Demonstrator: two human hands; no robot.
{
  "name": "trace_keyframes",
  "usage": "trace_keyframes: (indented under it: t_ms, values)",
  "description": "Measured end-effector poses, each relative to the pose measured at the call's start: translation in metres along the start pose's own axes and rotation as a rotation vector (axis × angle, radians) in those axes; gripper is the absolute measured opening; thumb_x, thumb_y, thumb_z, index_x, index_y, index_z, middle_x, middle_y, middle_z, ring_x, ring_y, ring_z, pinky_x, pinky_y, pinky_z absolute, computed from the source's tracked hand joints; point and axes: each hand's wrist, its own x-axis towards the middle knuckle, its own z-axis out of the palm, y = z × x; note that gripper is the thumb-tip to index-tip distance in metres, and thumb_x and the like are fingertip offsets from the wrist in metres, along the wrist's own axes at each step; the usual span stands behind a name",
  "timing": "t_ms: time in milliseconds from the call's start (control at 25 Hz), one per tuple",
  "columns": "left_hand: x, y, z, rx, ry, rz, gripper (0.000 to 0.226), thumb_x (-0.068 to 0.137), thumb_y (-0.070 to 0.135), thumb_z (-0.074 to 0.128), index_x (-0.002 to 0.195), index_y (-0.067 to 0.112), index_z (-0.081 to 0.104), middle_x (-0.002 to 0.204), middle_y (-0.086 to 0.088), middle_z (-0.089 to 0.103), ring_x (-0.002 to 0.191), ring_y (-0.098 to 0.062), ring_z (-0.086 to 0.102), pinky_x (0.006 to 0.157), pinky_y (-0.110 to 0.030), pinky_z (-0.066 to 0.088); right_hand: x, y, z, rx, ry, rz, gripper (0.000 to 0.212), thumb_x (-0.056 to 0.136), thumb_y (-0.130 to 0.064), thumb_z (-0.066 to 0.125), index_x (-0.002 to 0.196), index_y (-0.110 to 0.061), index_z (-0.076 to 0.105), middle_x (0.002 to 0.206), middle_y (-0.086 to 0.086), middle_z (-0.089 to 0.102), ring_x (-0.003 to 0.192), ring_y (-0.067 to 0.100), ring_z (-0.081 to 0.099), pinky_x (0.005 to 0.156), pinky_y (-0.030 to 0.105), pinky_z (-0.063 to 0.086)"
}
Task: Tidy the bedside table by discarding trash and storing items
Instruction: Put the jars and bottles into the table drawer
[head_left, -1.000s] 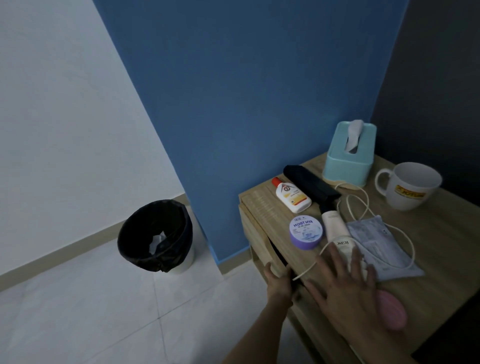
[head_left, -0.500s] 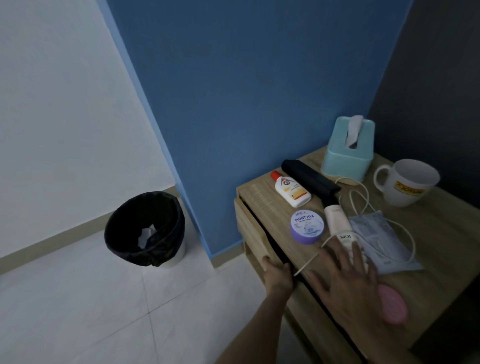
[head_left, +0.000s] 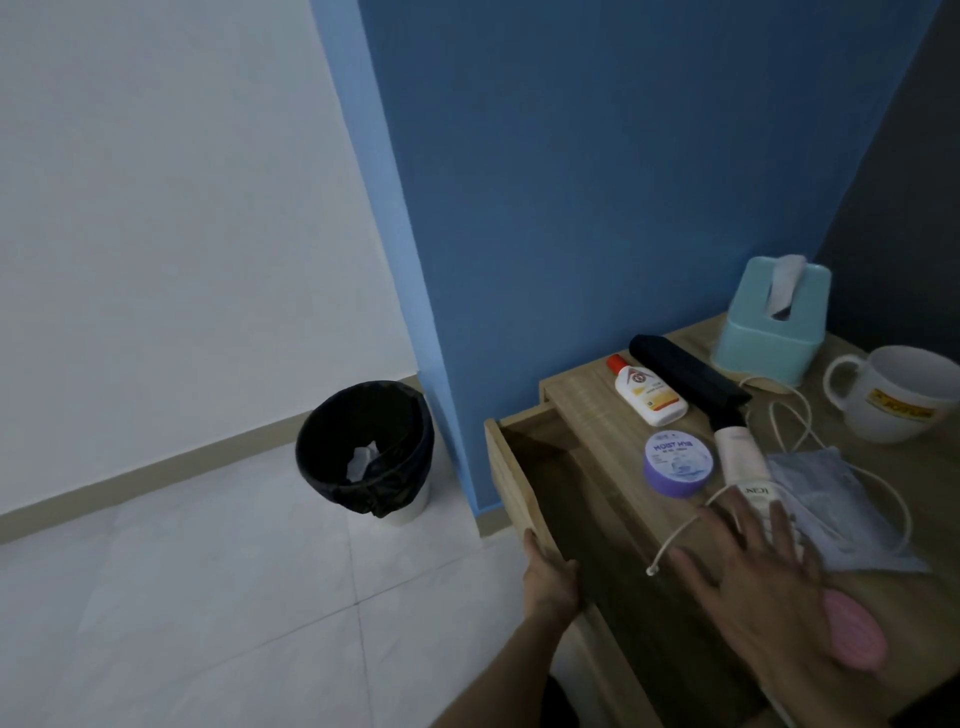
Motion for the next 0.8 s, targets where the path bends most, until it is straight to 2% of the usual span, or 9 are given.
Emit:
trace_keyframes:
  t_ms: [200, 280, 400, 480, 560, 680, 800]
  values:
    - [-0.014, -0.008, -0.025, 0.026, 0.005, 0.013, 0.069, 0.096, 0.020, 0.047, 0.149, 0.028, 0.003, 0.142, -0.012, 0.042, 0.122, -0.033, 0.052, 0.094, -0.048, 0.052, 0.000, 0.003, 0.000, -0.070, -0.083, -0.009, 0.084, 0.073, -0.074, 0.036, 0.143, -0.034, 0.013, 0.156, 0.003, 0.010, 0.141, 0.034, 0.012, 0.109, 0.051, 0.023]
    - [-0.016, -0.011, -0.032, 0.034, 0.009, 0.005, 0.070, 0.096, 0.023, 0.049, 0.149, 0.027, 0.004, 0.142, -0.010, 0.043, 0.121, -0.031, 0.053, 0.093, -0.046, 0.053, -0.001, 0.004, -0.002, -0.114, -0.077, -0.008, 0.077, 0.075, -0.070, 0.038, 0.141, -0.033, 0.026, 0.153, 0.006, 0.021, 0.138, 0.037, 0.021, 0.106, 0.054, 0.030]
    - [-0.019, -0.013, -0.044, 0.021, 0.018, -0.017, 0.070, 0.096, 0.025, 0.050, 0.149, 0.029, 0.004, 0.141, -0.008, 0.044, 0.115, -0.029, 0.055, 0.089, -0.044, 0.055, -0.002, 0.005, -0.003, -0.103, -0.059, 0.008, 0.063, 0.077, -0.061, 0.041, 0.126, -0.024, 0.053, 0.140, 0.015, 0.045, 0.124, 0.046, 0.040, 0.094, 0.061, 0.039]
    - [-0.021, -0.015, -0.052, 0.013, 0.019, -0.029, 0.070, 0.096, 0.025, 0.050, 0.149, 0.030, 0.004, 0.142, -0.008, 0.043, 0.112, -0.028, 0.056, 0.086, -0.042, 0.055, -0.002, 0.006, -0.002, -0.121, -0.046, -0.006, 0.062, 0.076, -0.060, 0.041, 0.120, -0.021, 0.060, 0.135, 0.018, 0.050, 0.119, 0.049, 0.044, 0.090, 0.064, 0.041]
    - [-0.020, -0.018, -0.057, 0.019, 0.028, -0.031, 0.070, 0.096, 0.024, 0.050, 0.148, 0.030, 0.004, 0.142, -0.009, 0.043, 0.116, -0.030, 0.055, 0.087, -0.043, 0.055, -0.004, 0.005, -0.006, -0.077, 0.002, -0.001, 0.070, 0.074, -0.065, 0.032, 0.118, -0.019, 0.062, 0.133, 0.019, 0.052, 0.118, 0.051, 0.044, 0.090, 0.065, 0.039]
    - [-0.018, -0.027, -0.067, 0.034, 0.045, -0.034, 0.070, 0.095, 0.022, 0.051, 0.148, 0.029, 0.006, 0.139, -0.010, 0.045, 0.115, -0.032, 0.056, 0.088, -0.046, 0.056, -0.006, 0.002, -0.005, 0.022, 0.002, 0.021, 0.086, 0.080, -0.071, 0.007, 0.117, -0.016, 0.062, 0.130, 0.019, 0.055, 0.117, 0.051, 0.046, 0.090, 0.063, 0.037]
    - [-0.010, -0.037, -0.076, 0.054, 0.075, -0.041, 0.067, 0.095, 0.021, 0.051, 0.147, 0.026, 0.009, 0.139, -0.013, 0.047, 0.115, -0.033, 0.057, 0.092, -0.047, 0.054, -0.003, 0.001, -0.004, 0.032, -0.050, 0.034, 0.087, 0.080, -0.071, 0.002, 0.117, -0.016, 0.060, 0.126, 0.018, 0.058, 0.113, 0.049, 0.050, 0.086, 0.061, 0.042]
